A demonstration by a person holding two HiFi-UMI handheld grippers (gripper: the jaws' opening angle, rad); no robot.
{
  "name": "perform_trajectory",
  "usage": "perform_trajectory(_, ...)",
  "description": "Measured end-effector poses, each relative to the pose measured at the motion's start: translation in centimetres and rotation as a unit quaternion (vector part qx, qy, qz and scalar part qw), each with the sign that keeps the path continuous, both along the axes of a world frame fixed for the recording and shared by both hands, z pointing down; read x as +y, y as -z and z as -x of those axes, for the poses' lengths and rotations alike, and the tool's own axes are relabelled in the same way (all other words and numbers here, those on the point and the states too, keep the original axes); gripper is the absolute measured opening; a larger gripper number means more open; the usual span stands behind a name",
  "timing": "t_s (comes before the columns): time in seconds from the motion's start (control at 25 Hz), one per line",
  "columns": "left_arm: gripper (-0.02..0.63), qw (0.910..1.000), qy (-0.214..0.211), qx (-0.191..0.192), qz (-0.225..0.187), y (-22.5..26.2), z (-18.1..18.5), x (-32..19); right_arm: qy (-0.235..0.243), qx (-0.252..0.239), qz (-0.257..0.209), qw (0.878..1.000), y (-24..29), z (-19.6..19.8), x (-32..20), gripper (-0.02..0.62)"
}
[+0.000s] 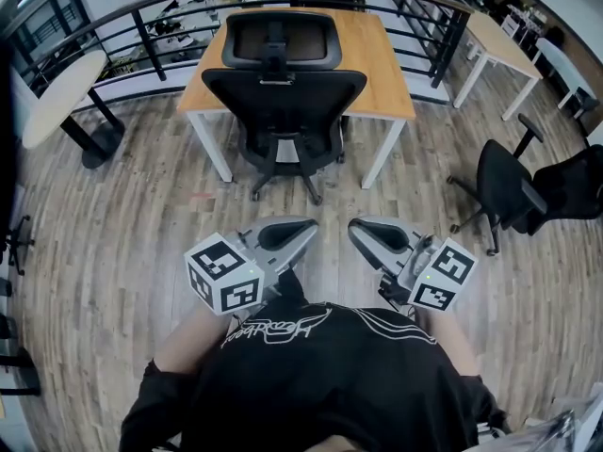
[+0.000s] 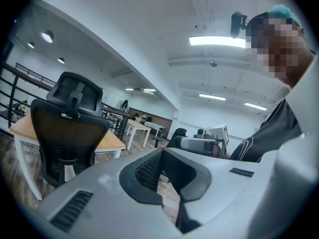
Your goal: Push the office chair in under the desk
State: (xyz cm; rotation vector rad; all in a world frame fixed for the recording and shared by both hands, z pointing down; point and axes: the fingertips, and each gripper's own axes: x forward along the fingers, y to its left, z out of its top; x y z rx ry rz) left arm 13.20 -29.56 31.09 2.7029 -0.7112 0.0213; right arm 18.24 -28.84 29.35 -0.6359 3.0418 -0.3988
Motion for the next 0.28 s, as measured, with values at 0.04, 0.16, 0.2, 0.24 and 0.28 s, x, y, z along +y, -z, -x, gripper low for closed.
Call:
perform_trajectory(0.04, 0.006, 1.0000, 0.000, -0.002, -0.003, -0.04, -0.08, 0.07, -0.001, -0.001, -0.001, 1.000, 0.01, -0.10, 0.13, 0.046)
perform_trajectory(0.16, 0.006, 0.9999, -0.008, 0.012, 0.000, 0.26, -0.45, 0.52, -0.002, -0.001, -0.002, 1.000, 0.00, -0.40, 0.53, 0.046)
perform_trajectory(0.2, 0.006, 0.9998, -0.012, 0.018, 0.002, 0.44, -0.58, 0.69, -0.003, -0.002, -0.002, 1.000, 0.05, -0.51, 0.64, 0.046)
perform_trajectory(0.24, 0.006, 0.9996, -0.015, 0.024, 0.004, 0.62, -0.69, 0.86, -0.004, -0.002, -0.003, 1.000, 0.11, -0.63, 0.74, 0.046)
perform_trajectory(0.28, 0.006, 0.9994, -0.018, 0.029, 0.006, 0.80, -0.81, 1.02, -0.005, -0.003, -0.003, 1.000, 0.18, -0.75, 0.84, 0.046)
